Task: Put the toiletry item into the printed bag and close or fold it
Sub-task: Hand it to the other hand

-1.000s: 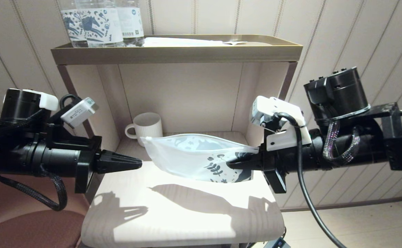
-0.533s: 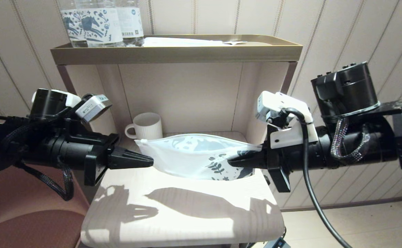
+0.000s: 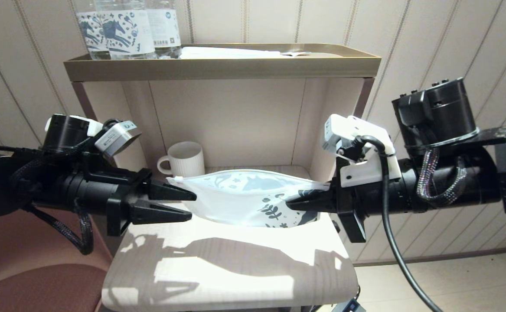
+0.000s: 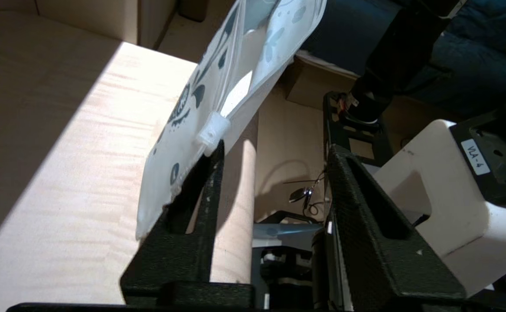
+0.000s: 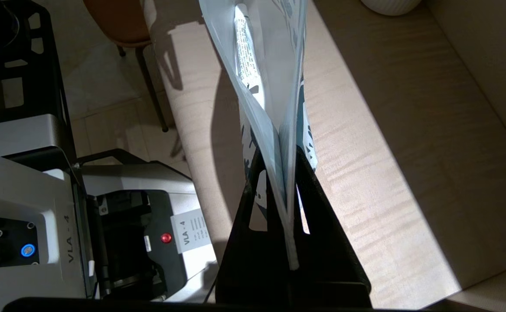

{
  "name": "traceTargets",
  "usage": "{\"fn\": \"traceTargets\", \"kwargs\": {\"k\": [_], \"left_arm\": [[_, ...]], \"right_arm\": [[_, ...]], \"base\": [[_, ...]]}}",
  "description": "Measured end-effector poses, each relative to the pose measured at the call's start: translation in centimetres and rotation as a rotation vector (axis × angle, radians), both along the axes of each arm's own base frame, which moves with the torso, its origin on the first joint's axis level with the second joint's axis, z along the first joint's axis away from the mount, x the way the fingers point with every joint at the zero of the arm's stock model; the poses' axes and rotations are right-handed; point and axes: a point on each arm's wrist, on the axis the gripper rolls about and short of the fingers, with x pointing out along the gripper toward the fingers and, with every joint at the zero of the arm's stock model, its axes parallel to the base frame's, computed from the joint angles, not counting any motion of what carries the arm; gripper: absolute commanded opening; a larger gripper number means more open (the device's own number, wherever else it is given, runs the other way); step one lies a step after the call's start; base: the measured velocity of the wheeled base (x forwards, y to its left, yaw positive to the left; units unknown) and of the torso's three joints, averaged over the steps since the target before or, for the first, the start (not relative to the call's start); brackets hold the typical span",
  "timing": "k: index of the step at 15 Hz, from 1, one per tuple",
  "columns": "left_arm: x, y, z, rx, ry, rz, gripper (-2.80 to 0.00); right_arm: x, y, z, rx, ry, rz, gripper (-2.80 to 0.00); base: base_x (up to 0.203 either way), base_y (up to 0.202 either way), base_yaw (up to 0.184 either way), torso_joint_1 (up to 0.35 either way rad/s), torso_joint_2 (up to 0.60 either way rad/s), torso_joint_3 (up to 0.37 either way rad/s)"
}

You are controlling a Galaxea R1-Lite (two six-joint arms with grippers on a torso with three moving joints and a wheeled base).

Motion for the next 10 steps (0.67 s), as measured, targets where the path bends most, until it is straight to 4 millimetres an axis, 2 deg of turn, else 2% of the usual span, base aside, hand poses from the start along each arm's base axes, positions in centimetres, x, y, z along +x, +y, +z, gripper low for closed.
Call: {"fn": "traceTargets", "kwargs": {"k": [2, 5, 8, 10], "left_arm": [[-0.1, 0.6, -0.6, 0.007, -0.032, 0.009, 0.0], [-0.5, 3.0, -1.1, 0.015, -0.045, 0.087, 0.0], [-1.0, 5.7, -0.9, 0.017, -0.055, 0.189, 0.0], [-0.9, 6.6, -0.8, 0.019, -0.061, 0.225, 0.0]], "right_arm": [[0.0, -0.2, 0.0, 0.001, -0.001, -0.006, -2.8], [0.0, -0.3, 0.1, 0.003, -0.002, -0.008, -2.8], [-0.1, -0.3, 0.1, 0.01, 0.0, 0.005, -2.8], [-0.2, -0.2, 0.2, 0.012, -0.001, 0.011, -2.8]], "base": [[0.0, 0.0, 0.0, 0.0, 0.0, 0.0], [0.0, 0.0, 0.0, 0.0, 0.0, 0.0], [0.0, 0.0, 0.0, 0.0, 0.0, 0.0], [0.0, 0.0, 0.0, 0.0, 0.0, 0.0]]}}
